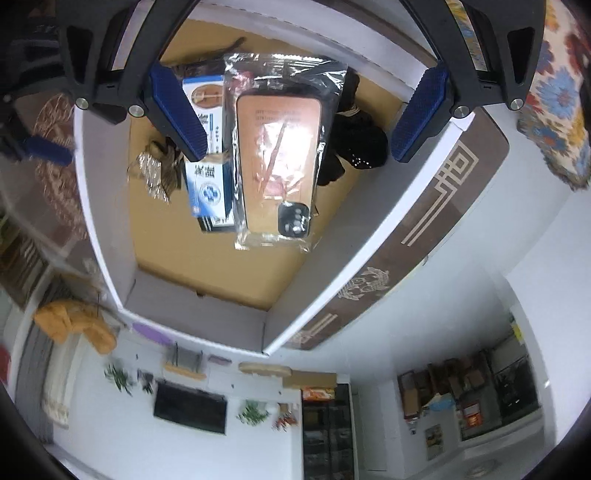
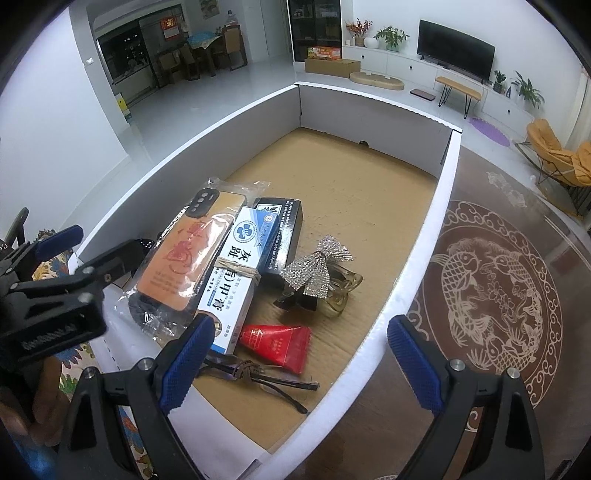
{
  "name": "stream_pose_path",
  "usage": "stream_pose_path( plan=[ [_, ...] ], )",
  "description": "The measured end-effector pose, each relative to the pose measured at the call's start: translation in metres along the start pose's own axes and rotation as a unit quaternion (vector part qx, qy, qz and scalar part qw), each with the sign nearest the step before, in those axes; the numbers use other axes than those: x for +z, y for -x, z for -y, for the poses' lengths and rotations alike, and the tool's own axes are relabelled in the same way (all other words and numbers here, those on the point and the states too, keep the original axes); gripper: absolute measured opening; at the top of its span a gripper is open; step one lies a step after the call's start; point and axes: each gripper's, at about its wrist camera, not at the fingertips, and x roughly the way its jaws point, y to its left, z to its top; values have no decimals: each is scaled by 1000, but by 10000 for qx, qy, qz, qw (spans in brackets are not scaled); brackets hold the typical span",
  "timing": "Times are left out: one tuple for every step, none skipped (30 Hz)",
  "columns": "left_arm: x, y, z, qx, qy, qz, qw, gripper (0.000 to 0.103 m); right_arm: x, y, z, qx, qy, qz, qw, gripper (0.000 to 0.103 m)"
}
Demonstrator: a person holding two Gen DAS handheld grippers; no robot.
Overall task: Organize objects
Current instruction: 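Lower both items into the cardboard box and open both grippers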
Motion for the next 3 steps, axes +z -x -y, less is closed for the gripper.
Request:
stream_pose_path(
  plan=[
    [-1, 2, -1, 14, 45, 55, 10000, 101, 0, -1, 0, 10, -6, 2, 10000, 95],
    [-1, 5, -2, 46, 42, 110, 9999, 101, 0, -1, -1, 21, -8, 5, 10000, 95],
    [-1, 6, -2, 83, 14, 125, 9999, 101, 1, -2, -2, 31, -5, 1, 10000, 95]
  ],
)
